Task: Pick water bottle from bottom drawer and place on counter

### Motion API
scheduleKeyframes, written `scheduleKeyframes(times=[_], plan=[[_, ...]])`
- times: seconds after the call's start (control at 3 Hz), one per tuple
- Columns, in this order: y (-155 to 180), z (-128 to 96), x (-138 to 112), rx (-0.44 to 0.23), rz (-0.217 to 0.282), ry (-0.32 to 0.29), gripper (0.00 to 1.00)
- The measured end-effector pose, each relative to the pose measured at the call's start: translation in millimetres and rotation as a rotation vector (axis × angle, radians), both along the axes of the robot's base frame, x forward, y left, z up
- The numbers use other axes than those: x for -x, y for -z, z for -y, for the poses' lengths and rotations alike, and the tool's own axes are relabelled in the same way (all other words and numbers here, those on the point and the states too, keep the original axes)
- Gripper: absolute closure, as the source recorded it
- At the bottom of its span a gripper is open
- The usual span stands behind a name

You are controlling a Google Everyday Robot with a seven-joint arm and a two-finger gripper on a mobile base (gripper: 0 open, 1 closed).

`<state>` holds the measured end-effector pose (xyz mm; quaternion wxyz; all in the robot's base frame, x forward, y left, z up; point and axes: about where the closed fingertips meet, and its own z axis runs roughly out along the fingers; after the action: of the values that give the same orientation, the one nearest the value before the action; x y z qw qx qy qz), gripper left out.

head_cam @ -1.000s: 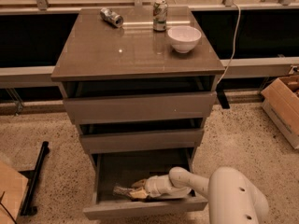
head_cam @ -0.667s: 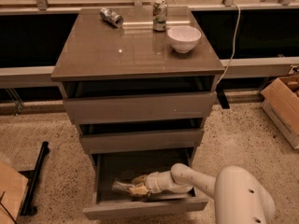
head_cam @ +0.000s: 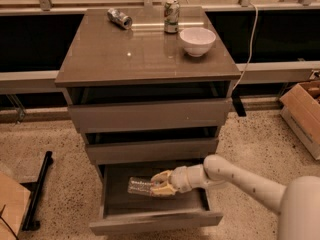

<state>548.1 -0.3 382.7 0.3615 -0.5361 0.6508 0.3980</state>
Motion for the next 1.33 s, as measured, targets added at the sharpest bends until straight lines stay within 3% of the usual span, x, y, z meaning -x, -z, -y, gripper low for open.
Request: scheduleKeyframes(times=[0.33, 0.67, 1.33], plan=[[-88.7, 20.3, 27.2, 0.006, 0.038, -0.091, 1.00], [-194.4, 38.6, 42.9, 0.104, 0.075, -0.143, 1.00], [-387.9, 70.4, -37.0, 0.433, 0.231, -0.134, 1.00]])
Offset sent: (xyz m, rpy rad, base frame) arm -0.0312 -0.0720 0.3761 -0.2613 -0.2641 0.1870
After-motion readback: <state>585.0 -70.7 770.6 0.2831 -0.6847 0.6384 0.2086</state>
